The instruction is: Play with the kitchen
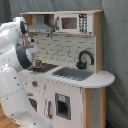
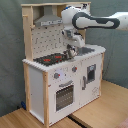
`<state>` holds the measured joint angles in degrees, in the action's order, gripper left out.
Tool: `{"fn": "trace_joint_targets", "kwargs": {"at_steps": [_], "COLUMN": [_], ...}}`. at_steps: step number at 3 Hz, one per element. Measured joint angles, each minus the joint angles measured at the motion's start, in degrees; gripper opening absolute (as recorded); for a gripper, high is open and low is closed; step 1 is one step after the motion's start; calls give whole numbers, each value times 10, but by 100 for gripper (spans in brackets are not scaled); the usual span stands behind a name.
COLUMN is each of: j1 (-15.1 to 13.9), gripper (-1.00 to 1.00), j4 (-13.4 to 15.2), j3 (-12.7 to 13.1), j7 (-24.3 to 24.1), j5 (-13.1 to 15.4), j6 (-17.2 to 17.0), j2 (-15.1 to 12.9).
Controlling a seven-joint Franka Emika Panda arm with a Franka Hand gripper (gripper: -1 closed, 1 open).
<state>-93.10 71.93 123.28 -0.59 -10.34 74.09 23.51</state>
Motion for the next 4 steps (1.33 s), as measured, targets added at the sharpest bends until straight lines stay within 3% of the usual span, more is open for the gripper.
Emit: {"fn": "trace_joint_targets", "kwargs": {"at_steps": [4], "j1": [75], "gripper": [-100], "j4": [156], "j3": [0], "j7": [-48], "j5": [98], "j6": [105], "j2": [-123]}}
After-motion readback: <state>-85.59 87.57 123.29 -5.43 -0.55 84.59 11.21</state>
